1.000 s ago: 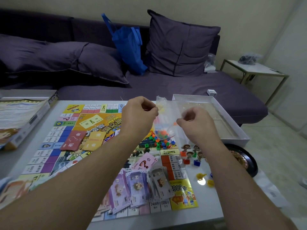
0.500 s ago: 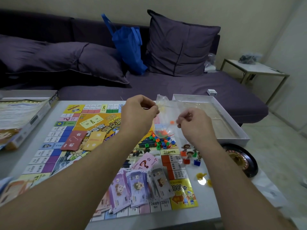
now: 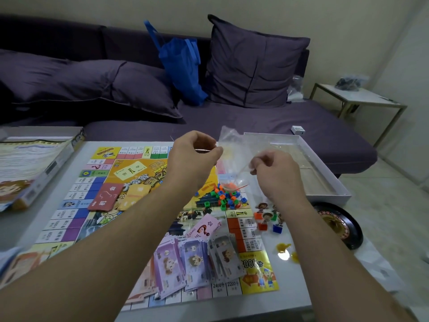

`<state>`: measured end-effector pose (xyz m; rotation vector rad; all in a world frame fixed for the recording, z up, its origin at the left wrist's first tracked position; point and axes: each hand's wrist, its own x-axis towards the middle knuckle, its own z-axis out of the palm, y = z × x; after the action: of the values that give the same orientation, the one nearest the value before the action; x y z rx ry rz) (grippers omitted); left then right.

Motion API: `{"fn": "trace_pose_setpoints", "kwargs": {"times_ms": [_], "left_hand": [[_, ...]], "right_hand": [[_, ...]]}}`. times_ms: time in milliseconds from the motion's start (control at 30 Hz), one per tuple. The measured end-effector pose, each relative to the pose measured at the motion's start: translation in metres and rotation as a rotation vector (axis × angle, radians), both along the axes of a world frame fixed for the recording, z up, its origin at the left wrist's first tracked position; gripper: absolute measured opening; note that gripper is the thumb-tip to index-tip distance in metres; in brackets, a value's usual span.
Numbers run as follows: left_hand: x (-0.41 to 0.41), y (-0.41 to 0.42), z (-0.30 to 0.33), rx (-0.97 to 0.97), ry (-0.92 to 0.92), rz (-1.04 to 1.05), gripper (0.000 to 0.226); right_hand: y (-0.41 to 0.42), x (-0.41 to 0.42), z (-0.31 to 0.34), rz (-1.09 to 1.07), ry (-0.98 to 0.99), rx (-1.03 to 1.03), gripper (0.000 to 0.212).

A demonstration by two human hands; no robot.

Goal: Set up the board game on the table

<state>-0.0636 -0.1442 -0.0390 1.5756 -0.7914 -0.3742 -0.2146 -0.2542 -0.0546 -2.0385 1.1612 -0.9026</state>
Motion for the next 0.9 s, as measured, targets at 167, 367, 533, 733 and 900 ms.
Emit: {"fn": "trace_pose_setpoints", "kwargs": {"times_ms": [167,367,533,733,900], "left_hand": [[0.017,0.016,-0.001,0.096,-0.027,-0.081,0.046],[0.025,0.051,-0.015,0.229,0.204,-0.279,0.021],[0.017,0.073,-0.024,0.184,0.258,-0.099,0.016],[0.023,0.104,-0.027,0.154,0.210,0.150,0.013],[0.032,0.135,-0.026,0.132,0.292,0.122,0.005]], "right_hand": [[0.004,-0.003,0.013,0.160,-0.213,0.125,0.025],[0.027,0.005,0.019,0.253,-0.310,0.406,0.021],[0.054,0.020,0.010,0.321,-0.117,0.802,0.036],[0.076,0.031,0.004,0.313,-0.141,0.700,0.014],[0.107,0.048,0.003,0.380,-0.149,0.674,0.010]]}}
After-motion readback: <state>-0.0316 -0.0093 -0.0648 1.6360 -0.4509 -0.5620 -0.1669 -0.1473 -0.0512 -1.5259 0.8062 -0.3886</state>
